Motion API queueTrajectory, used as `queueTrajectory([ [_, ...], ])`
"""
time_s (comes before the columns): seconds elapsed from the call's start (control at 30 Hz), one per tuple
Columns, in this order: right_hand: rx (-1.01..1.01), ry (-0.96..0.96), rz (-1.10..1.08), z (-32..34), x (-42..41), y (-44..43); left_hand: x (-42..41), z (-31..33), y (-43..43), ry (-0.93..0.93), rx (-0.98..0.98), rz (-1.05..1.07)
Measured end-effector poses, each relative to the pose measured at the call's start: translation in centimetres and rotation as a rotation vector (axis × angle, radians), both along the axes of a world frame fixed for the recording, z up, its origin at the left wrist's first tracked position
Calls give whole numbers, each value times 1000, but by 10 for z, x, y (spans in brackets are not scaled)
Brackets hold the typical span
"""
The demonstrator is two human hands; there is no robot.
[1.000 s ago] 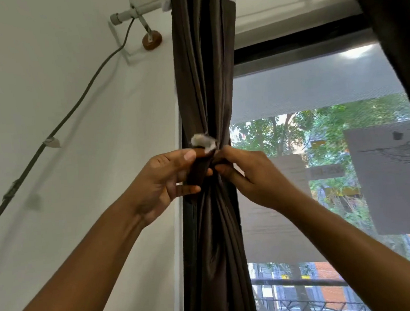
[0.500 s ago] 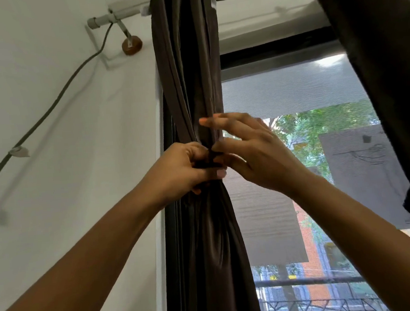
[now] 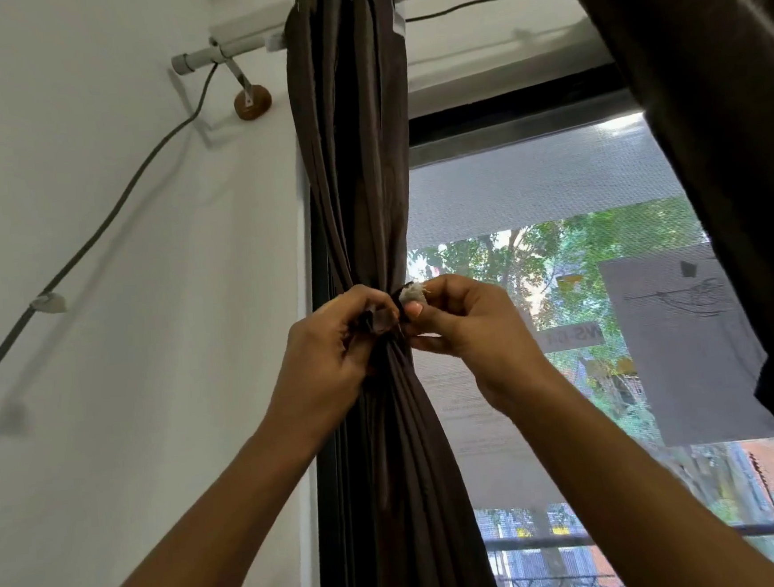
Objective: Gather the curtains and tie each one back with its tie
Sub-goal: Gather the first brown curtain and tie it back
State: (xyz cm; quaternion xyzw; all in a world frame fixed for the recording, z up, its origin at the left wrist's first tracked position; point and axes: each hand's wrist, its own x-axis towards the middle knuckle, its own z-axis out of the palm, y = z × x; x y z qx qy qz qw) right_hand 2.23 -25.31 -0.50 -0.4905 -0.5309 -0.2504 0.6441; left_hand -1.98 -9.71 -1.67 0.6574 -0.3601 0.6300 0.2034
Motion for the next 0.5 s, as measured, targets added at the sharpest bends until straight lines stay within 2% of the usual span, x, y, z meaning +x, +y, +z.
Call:
queueTrajectory([
  [0.1,152,-161,-168,-9,-1,12,-5,5,-1,7,-69,-34],
  [0.17,266,-393,-405,-13,-2,14,-11,14,1,172,-148,-85],
  [0.23,312,-665,-650,-15,-1,12,-20,26,6,434,-172,-142],
  [0.3,291,-889,-808,-16,2,8,-31,38,13,694,-140,-146],
  [0.37,255,-1061,-875,-16,4,4,-40,48,19,887,-81,-127],
  [0.5,98,-1219,-877,-13,4,2,-47,58,22,1008,42,-61],
])
